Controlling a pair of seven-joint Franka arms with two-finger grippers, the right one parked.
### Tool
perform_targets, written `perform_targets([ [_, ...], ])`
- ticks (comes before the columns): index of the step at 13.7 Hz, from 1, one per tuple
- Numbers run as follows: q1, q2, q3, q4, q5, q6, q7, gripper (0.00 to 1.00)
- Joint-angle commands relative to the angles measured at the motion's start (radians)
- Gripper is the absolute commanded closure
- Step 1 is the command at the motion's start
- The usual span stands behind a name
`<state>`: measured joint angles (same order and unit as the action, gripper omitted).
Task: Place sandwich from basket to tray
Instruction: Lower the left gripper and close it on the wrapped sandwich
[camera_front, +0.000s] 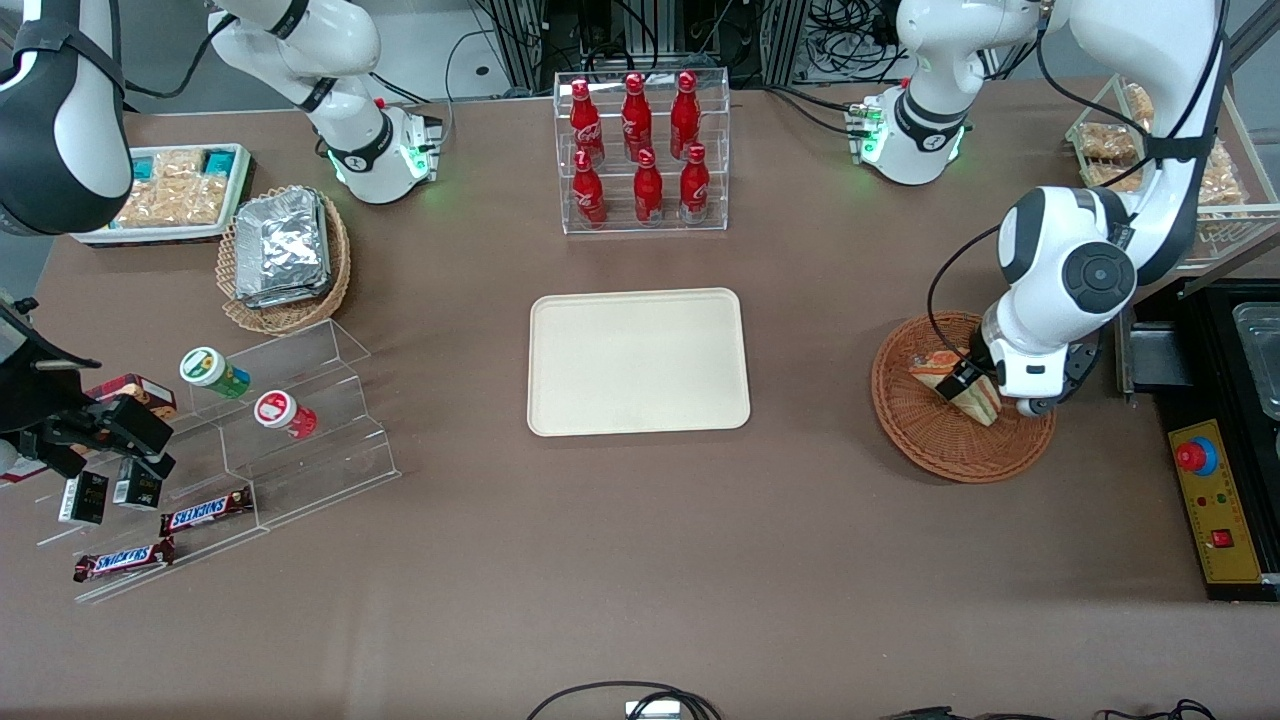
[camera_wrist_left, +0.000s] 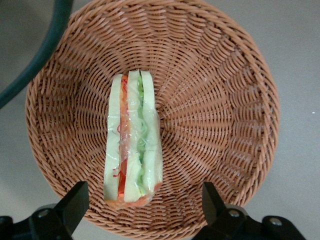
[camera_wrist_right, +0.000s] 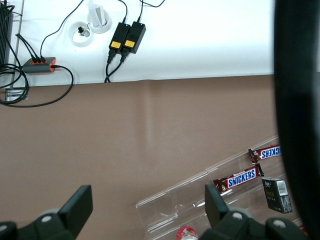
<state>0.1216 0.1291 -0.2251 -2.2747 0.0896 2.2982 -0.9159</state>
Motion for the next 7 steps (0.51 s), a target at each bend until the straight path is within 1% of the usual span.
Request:
perform_targets([
  [1,-0.007,0.012,0.007,-0.020,0.018,0.040,-0.040,0.00],
  [2,-0.005,0.018,0.009,-0.020,0.019,0.041,-0.040,0.00],
  [5,0.001,0.049,0.009,-0.020,0.064,0.059,-0.076,0.00],
  [7,0.001,0.075,0.010,-0.020,0.068,0.090,-0.107,0.00],
])
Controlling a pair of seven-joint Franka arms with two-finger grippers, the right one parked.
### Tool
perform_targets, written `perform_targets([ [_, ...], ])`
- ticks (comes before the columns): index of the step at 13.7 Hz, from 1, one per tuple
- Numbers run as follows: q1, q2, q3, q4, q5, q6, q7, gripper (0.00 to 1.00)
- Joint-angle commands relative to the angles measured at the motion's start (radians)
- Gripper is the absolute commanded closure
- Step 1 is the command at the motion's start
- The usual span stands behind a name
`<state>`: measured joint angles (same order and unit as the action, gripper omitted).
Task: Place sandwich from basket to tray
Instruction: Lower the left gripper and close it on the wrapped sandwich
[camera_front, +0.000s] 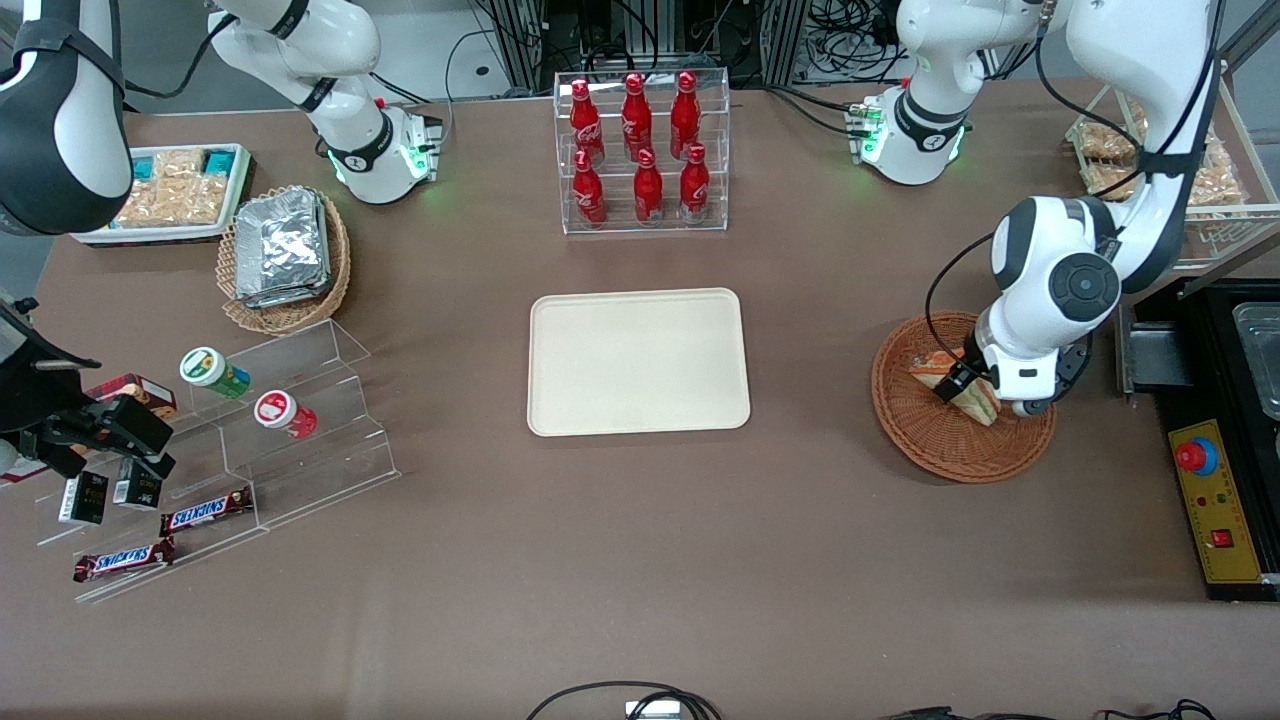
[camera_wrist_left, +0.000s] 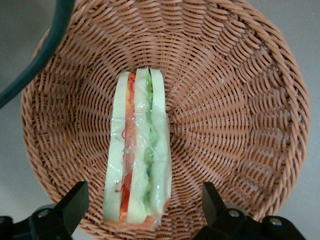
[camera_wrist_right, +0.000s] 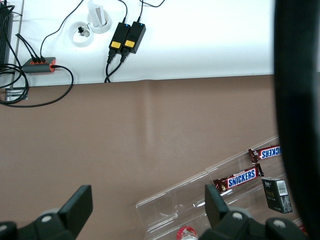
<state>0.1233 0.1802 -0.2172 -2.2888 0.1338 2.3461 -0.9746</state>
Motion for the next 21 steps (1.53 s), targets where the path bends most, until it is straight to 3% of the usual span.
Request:
perform_targets([
  [1,-0.001,0.033,0.002,-0.006,0.024,0.048,-0.059,0.00],
  [7,0.002,0.065,0.006,-0.024,0.064,0.090,-0.073,0.00],
  [8,0.002,0.065,0.006,-0.031,0.070,0.096,-0.075,0.09],
  [10,0.002,0.065,0.006,-0.034,0.073,0.096,-0.076,0.83],
  [11,0.002,0.067,0.006,-0.034,0.076,0.096,-0.075,1.00],
  [16,0.002,0.058,0.012,-0.029,0.101,0.062,-0.078,1.00],
  [21,-0.010,-0.022,0.001,0.046,0.104,-0.132,-0.007,1.00],
])
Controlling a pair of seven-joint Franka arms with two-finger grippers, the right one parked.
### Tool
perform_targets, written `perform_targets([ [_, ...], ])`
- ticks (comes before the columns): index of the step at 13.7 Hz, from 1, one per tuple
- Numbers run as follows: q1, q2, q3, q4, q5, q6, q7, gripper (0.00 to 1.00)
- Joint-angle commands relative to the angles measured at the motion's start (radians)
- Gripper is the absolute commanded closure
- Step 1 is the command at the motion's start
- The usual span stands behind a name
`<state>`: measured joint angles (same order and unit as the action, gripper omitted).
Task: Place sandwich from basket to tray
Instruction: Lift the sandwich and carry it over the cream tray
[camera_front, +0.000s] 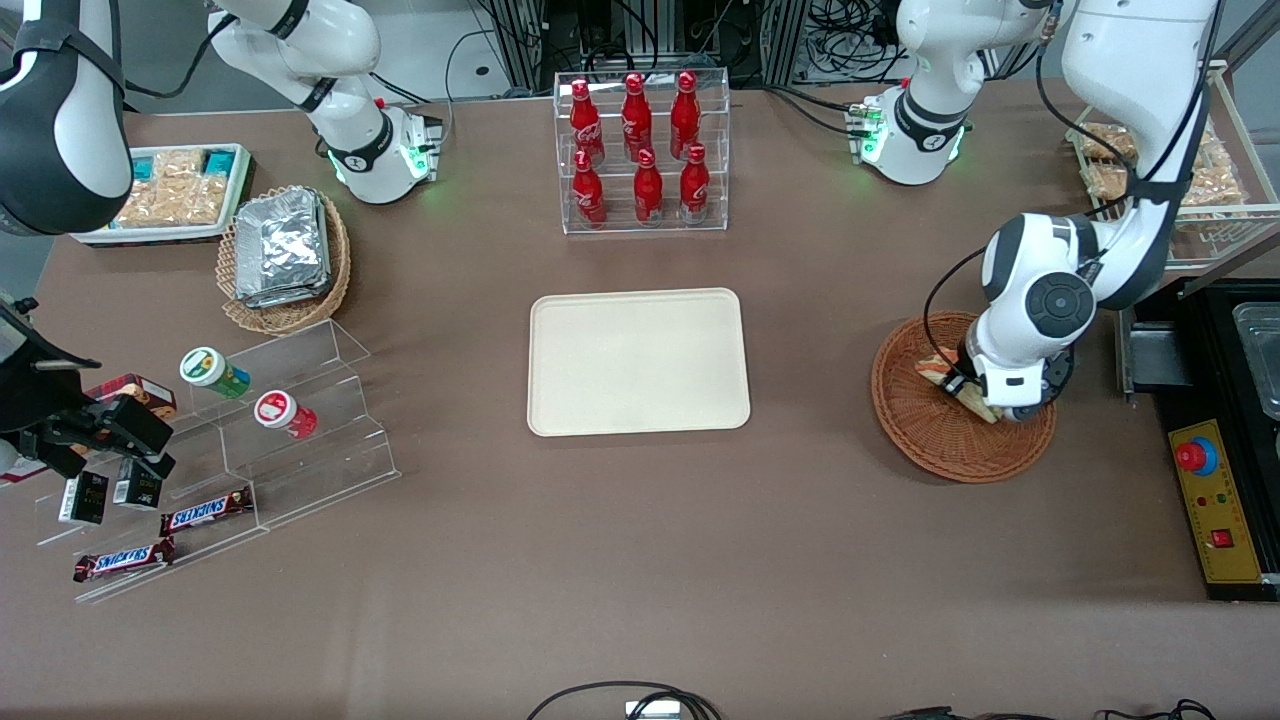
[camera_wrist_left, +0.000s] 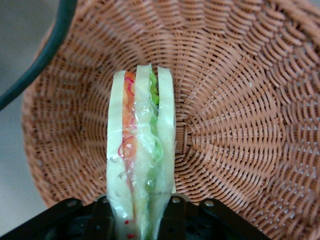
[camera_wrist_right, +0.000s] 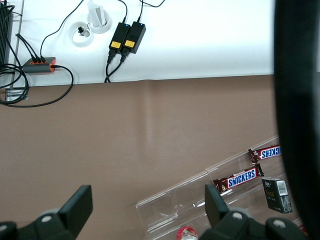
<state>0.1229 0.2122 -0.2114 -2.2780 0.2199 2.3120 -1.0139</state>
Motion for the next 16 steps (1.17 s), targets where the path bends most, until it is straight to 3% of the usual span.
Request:
perform_targets([
  [1,-0.012,-0.059,-0.013,0.066,0.018,-0.142,0.041,1.00],
  [7,-0.017,-0.059,-0.175,0.227,0.012,-0.312,0.046,1.00],
  [14,-0.025,-0.027,-0.422,0.265,0.019,-0.281,0.041,1.00],
  [16,-0.083,-0.008,-0.433,0.265,0.029,-0.223,0.046,1.00],
])
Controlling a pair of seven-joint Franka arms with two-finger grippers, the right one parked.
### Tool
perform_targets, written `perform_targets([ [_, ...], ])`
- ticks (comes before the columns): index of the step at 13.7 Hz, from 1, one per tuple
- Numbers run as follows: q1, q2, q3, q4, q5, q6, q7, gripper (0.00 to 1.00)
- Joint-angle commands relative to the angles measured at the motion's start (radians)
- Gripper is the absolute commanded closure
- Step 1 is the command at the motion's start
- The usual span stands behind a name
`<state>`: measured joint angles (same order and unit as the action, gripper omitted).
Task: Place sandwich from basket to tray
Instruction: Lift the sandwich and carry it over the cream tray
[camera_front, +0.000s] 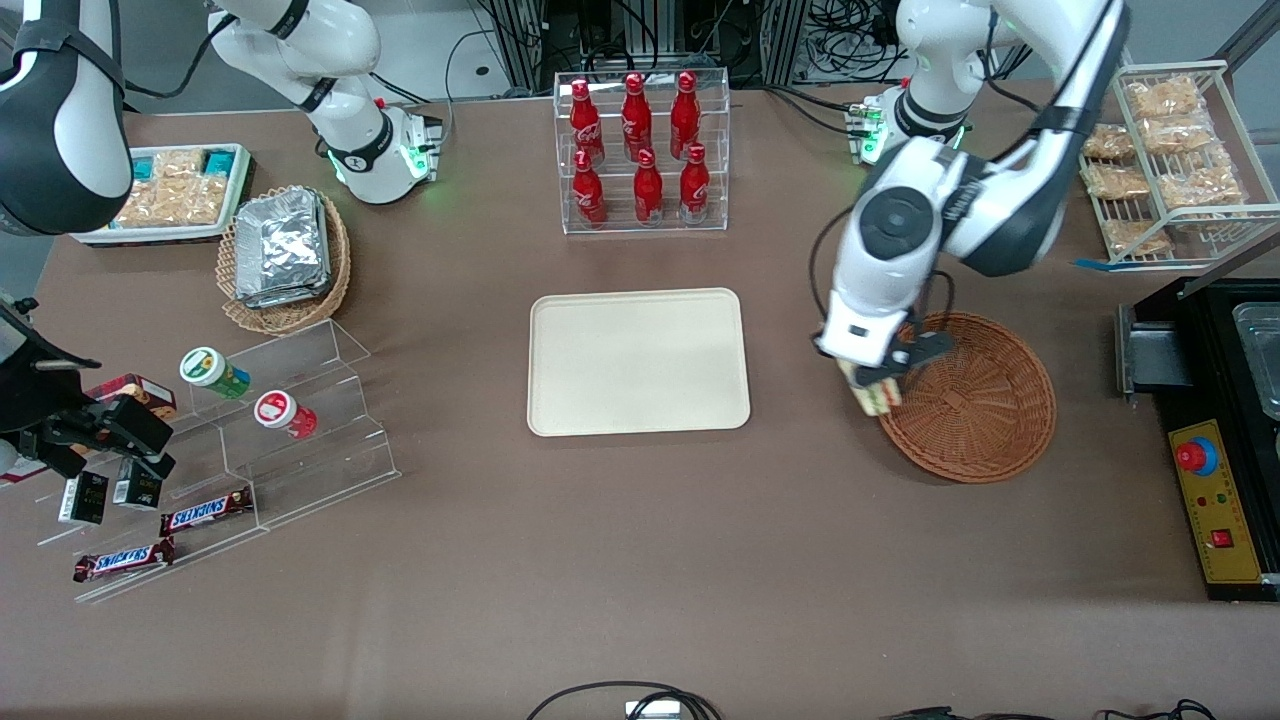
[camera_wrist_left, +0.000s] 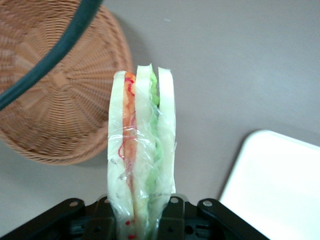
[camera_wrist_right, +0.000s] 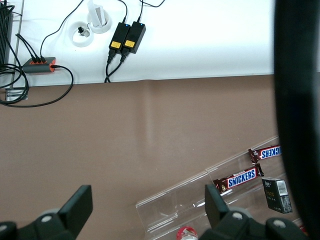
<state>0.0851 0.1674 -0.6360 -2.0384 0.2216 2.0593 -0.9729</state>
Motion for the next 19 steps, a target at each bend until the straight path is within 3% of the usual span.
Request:
perform_targets([
  [1,-0.085,0.053,-0.008,0.027,0.060,0.047,0.003,1.00],
  [8,-0.252,0.271,-0.008,0.057,0.252,0.185,-0.012,1.00],
  [14,-0.340,0.421,-0.005,0.135,0.265,0.202,-0.070,1.00],
  [19,-0.380,0.454,0.007,0.147,0.268,0.202,-0.118,1.00],
])
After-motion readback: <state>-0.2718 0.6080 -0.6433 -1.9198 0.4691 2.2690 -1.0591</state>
